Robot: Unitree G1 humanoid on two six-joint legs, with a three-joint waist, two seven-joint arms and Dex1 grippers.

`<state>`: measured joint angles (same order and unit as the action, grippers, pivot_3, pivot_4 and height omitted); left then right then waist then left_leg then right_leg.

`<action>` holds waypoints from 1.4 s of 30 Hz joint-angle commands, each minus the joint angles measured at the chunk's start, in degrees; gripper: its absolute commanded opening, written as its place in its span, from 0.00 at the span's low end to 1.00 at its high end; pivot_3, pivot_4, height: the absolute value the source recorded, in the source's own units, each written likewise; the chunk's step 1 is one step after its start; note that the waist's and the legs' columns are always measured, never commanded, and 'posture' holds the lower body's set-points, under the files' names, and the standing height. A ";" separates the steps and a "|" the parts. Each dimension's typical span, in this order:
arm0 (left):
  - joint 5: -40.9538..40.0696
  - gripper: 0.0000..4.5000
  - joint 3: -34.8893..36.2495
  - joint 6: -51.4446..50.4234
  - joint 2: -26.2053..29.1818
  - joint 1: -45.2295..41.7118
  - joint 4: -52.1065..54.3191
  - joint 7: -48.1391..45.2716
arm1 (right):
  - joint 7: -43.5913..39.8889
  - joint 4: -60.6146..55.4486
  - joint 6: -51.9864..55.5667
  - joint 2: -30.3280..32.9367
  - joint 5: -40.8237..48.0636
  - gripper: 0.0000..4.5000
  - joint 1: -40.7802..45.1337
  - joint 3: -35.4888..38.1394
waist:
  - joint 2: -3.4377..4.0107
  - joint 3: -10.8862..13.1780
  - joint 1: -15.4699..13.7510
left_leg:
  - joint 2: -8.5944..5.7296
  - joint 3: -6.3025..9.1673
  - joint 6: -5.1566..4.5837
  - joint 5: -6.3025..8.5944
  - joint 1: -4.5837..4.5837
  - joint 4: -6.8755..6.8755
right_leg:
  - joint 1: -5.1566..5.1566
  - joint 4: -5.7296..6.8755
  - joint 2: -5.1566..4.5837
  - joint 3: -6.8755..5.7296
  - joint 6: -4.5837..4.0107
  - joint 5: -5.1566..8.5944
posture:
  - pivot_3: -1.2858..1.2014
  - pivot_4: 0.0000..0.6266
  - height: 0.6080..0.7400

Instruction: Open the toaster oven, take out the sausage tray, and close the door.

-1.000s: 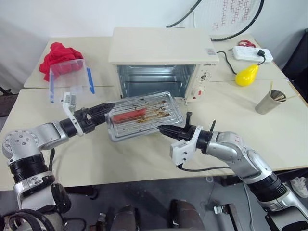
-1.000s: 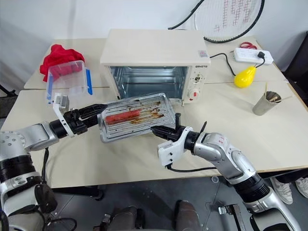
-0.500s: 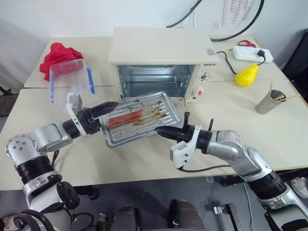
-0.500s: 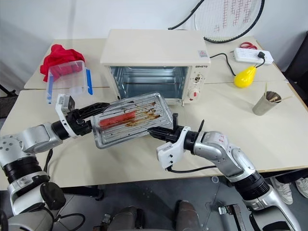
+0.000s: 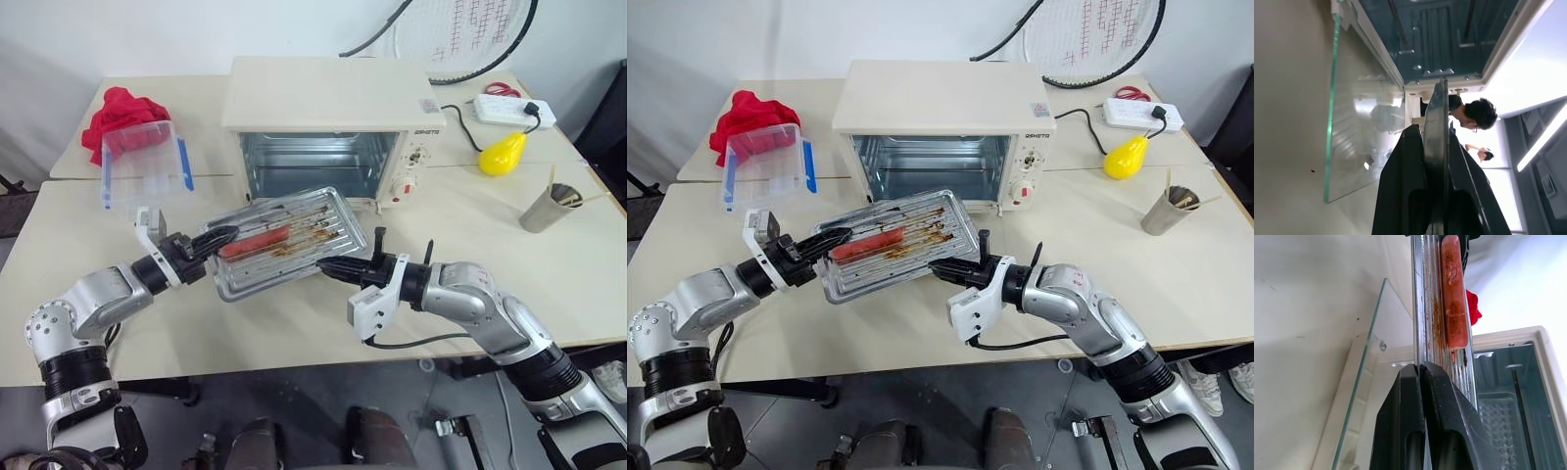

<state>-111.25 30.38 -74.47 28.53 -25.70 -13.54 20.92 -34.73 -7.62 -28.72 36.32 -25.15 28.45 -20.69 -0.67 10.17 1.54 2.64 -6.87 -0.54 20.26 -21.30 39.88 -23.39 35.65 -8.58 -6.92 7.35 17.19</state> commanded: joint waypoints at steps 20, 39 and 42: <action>-1.75 0.00 9.41 5.21 -8.24 10.49 15.33 -4.30 | -7.27 4.95 -1.71 1.65 18.88 0.99 -1.62 7.97 | -0.01 0.00 -0.07 | 0.01 -0.06 0.00 0.00 0.01 0.02 | 0.05 -0.10 0.02 0.02 -0.01 0.01 | 0.52 0.24 1.00; -1.75 0.00 19.28 16.65 -16.47 31.79 30.78 -10.40 | -17.99 23.23 4.54 6.13 38.23 0.33 -5.73 21.07 | -0.01 0.00 -0.79 | 0.05 -0.11 -0.04 0.05 0.03 0.07 | 0.12 -0.21 0.00 0.11 -0.04 0.02 | 0.52 0.24 1.00; -1.75 0.00 20.47 19.70 -19.67 37.01 34.39 -12.25 | -22.88 27.32 5.31 6.12 39.71 0.10 -5.35 20.47 | -0.01 0.00 -1.04 | 0.04 -0.16 -0.06 0.06 0.04 0.07 | 0.12 -0.23 0.00 0.16 -0.04 0.02 | 0.52 0.24 1.00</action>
<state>-111.43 48.89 -56.58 9.79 8.96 17.34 11.19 -55.12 18.61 -23.69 42.22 12.60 22.20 -1.55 -0.68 10.17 0.50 2.67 -7.06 -0.61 20.35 -21.24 39.96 -23.27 35.42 -8.58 -6.73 7.31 17.21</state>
